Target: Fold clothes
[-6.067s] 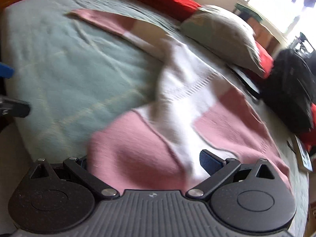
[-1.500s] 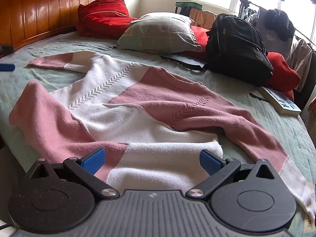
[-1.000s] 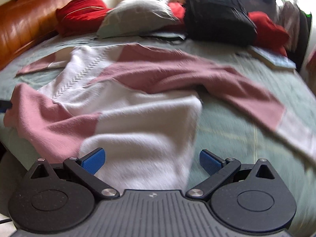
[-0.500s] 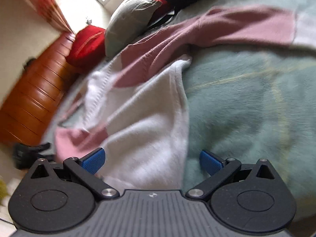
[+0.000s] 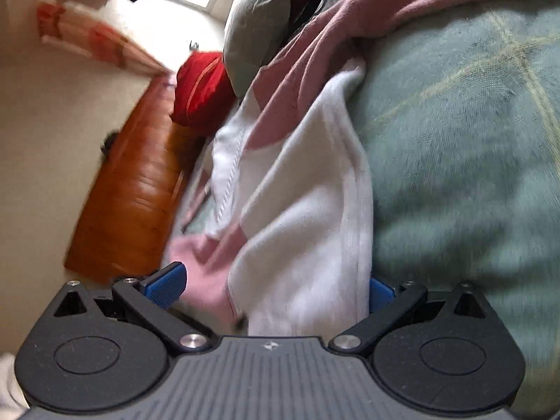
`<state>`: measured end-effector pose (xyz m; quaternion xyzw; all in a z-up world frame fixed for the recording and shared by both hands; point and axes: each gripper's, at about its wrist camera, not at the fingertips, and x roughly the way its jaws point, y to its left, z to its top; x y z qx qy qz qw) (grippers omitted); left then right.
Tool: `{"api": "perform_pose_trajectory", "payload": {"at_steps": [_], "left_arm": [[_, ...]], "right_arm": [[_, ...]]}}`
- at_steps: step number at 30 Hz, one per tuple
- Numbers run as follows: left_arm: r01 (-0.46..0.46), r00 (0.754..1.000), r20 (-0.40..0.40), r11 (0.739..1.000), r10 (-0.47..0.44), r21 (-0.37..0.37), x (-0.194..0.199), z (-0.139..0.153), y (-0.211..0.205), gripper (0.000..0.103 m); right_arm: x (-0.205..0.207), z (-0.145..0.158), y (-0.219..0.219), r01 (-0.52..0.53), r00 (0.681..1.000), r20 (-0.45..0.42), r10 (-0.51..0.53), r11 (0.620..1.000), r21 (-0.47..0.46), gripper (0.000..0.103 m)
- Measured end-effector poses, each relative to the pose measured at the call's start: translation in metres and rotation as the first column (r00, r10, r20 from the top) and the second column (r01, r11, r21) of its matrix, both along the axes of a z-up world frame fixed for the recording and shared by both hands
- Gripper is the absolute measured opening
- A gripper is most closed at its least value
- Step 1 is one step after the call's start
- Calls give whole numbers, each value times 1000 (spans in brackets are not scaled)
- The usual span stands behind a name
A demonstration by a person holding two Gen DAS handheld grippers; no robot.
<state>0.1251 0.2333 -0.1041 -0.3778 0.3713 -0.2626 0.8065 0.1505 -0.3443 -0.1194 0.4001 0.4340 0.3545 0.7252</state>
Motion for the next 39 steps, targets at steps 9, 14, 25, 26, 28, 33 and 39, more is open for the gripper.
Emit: {"api": "perform_pose_trajectory", "payload": {"at_steps": [9,14,25,26,28,33,39], "left_arm": [[62,998,23,993,-60,-98,-6,-5,-7,78],[-79,993,-105,980,60,-183,-3,-41,23,13],[-86,995,-56,993,82,-79,1,-32,9,11],[-93,994,-61,993,88,-75,0,-31,9,11],[-110,992,-73,991,105,-71,-4,-27,8,10],[-122,992,-28,990,120,-76,-16,2,1,4],[-89,985,136,989,105,-119,-37,69,-5,4]], "right_arm": [[2,0,13,-32,999,3,32,999,17,103],[2,-9,4,15,1000,14,-16,997,72,93],[-3,-27,4,58,998,-2,-58,998,3,29],[-2,-31,0,78,996,-31,-79,997,-8,5],[-2,-33,-4,95,993,-68,-94,996,1,6],[0,-1,5,105,994,-26,-106,994,-25,9],[7,73,-8,115,984,132,-116,993,20,10]]}}
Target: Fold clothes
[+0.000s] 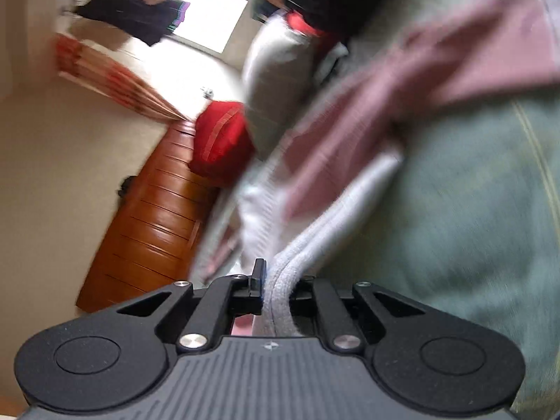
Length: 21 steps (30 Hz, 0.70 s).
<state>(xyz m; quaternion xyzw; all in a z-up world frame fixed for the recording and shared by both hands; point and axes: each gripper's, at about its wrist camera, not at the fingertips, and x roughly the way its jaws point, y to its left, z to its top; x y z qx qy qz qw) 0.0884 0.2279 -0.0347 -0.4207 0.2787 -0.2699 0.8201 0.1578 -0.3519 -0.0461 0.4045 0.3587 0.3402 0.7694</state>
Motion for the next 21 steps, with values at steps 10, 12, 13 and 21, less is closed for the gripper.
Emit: {"api": "perform_pose_trajectory", "payload": {"at_steps": [10,12,13,21], "left_arm": [[-52,926,-364,990,97,132,-14,-47,8,6],[-87,911,-387,985,140,151,-18,-52,18,17],[-103,913,-373,980,162,172,-20,-48,21,22],[-99,956,-221,924,191,370,1,-2,14,45]], "right_arm": [[-2,-33,-5,-32,965,-259,-33,969,-243,17],[-9,-45,-6,-63,954,-299,-17,965,-256,20],[-11,-45,-6,-61,953,-302,-23,962,-265,24],[-11,-11,-20,39,983,-148,-110,907,-420,51]]}}
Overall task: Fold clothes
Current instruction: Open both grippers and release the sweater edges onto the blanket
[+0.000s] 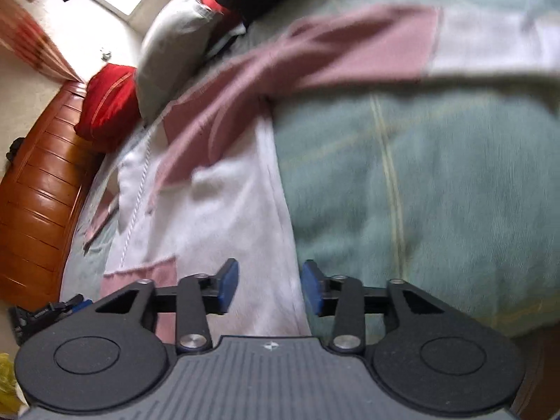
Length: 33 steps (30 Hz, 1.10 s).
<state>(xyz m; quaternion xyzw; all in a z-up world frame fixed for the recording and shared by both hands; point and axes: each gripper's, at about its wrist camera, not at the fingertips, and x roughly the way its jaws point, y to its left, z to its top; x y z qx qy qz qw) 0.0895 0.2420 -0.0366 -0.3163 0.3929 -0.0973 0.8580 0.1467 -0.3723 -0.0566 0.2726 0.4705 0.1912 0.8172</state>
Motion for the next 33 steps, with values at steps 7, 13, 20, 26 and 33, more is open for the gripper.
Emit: {"api": "perform_pose_trajectory", "payload": {"at_steps": [7,13,20,26,33], "left_arm": [[103,995,-6,987,-103,124,49,4,-28,47],[124,992,-24,982,-122,141,92,-7,-33,48],[126,992,-19,986,-125,114,138,-19,-35,56],[87,996,-19,991,-85,103,170,-30,-30,61],[81,997,-11,994,-80,73,174,-41,-28,63]], "right_arm": [[39,4,11,-40,998,38,40,999,-12,52],[80,1,21,-44,998,46,45,999,-20,52],[133,-10,23,-30,998,59,32,999,-34,60],[170,-24,26,-4,997,80,10,997,-71,60],[160,-26,36,-44,996,73,51,995,-93,54]]}}
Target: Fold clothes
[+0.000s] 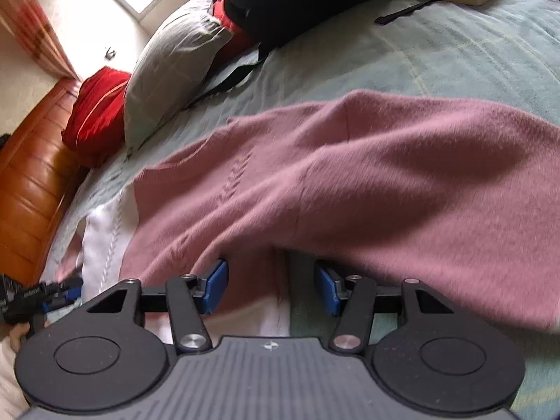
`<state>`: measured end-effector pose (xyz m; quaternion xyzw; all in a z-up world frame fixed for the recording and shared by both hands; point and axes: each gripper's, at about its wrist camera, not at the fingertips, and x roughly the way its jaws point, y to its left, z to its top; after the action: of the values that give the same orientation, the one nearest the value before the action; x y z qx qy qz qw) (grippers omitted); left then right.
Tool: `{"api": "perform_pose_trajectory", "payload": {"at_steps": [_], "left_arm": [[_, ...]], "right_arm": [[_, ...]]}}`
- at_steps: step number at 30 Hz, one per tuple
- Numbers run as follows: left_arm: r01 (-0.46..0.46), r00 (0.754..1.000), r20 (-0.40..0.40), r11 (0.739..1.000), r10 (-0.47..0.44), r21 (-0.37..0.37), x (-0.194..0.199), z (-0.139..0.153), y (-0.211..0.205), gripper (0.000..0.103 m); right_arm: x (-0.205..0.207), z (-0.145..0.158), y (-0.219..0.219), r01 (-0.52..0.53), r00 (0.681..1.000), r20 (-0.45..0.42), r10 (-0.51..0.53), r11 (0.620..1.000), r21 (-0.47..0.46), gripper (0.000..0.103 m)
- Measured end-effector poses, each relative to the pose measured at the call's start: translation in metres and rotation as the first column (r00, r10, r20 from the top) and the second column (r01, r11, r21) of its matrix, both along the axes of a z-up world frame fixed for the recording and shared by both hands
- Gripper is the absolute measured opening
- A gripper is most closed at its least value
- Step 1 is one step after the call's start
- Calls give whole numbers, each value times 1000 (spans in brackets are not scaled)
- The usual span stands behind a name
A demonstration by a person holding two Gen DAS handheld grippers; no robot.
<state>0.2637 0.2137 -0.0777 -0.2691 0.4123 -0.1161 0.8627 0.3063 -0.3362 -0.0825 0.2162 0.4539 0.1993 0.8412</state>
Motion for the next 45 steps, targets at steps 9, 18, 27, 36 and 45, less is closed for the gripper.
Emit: {"api": "perform_pose_trajectory", "payload": {"at_steps": [9,18,27,36,45], "left_arm": [[-2,1000,5,1000,1,10,-1,0,-3,67],[-5,1000,-1,1000,5,6,-7,1,-1,67],[-7,1000,2,1000,7,19,-8,3,-3,67],[22,999,25,1000,-23,19,-2,2,-8,72],[35,998,55,995,-41,90,20,1,-16,16]], "right_arm": [[13,-16,15,-21,999,37,21,1000,12,36],[-34,6,-18,69,997,34,-70,997,16,13],[-55,8,-37,111,993,35,-111,994,-11,16],[-30,-2,-28,52,998,31,-54,997,48,55],[15,-5,-7,39,997,61,-39,999,14,22]]}}
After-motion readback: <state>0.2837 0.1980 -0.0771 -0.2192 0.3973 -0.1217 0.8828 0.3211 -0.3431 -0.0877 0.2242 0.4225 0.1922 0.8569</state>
